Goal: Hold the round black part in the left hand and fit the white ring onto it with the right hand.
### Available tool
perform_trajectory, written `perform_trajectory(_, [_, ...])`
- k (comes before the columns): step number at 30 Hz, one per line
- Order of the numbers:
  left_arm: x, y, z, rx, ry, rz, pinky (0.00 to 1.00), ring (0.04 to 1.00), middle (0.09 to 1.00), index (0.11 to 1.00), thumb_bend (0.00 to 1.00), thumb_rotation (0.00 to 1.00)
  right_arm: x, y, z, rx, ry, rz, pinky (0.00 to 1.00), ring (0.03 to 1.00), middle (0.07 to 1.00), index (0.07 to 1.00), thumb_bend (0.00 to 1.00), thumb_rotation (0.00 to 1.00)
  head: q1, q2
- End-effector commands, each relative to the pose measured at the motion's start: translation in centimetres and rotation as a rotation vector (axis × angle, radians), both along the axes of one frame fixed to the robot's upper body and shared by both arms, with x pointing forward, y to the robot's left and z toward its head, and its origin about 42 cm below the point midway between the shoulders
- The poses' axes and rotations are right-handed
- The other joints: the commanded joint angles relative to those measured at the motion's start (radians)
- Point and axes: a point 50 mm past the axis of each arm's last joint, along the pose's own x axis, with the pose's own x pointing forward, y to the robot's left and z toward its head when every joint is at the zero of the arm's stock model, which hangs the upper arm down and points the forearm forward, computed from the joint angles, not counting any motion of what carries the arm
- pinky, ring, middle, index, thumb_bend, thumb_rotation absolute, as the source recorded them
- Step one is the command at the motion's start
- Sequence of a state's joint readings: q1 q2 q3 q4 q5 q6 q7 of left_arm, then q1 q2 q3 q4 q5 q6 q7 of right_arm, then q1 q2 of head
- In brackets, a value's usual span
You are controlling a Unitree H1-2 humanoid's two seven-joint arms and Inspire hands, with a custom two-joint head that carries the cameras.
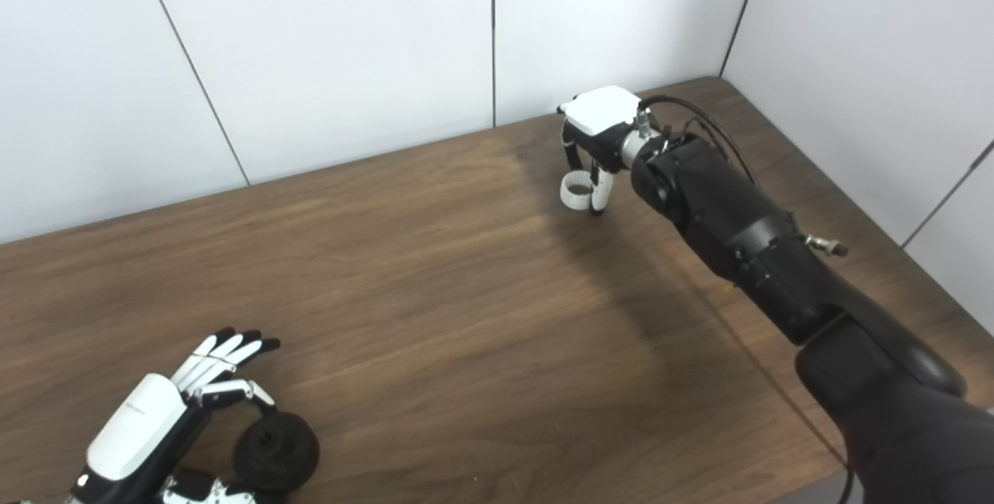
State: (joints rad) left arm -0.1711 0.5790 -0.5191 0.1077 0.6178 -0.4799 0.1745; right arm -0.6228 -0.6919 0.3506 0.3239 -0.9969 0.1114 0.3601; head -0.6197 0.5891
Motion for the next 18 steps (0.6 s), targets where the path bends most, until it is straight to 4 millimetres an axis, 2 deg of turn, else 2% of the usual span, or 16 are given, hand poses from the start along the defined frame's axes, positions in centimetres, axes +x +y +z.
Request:
perform_trajectory(1, [-0.4, 1.5, -0.7, 0.087, 0.038, 0.006, 1.0, 0.952, 0.917, 0.479, 0.52, 0.05, 0.4, -1.0, 3.2, -0.029, -0.089, -0.013, 1.0, 1.0, 0.976, 0.485, 0.52, 0.13, -0.001, 0.001])
perform_trajectory(8, [-0.1, 1.4, -0.7, 0.085, 0.04, 0.006, 1.0, 0.961, 0.919, 0.479, 0.52, 0.05, 0.4, -0.7, 3.7, -0.024, -0.094, 0.005, 1.0, 1.0, 0.979, 0.485, 0.52, 0.13, 0.011, 0.005])
perform_trajectory(18, [1.2, -0.1, -0.6, 0.071, 0.025, -0.005, 1.0, 0.948, 0.915, 0.479, 0.52, 0.05, -0.1, 1.5, 5.6, 0.028, -0.189, 0.123, 1.0, 1.0, 0.974, 0.483, 0.52, 0.13, 0.066, 0.002])
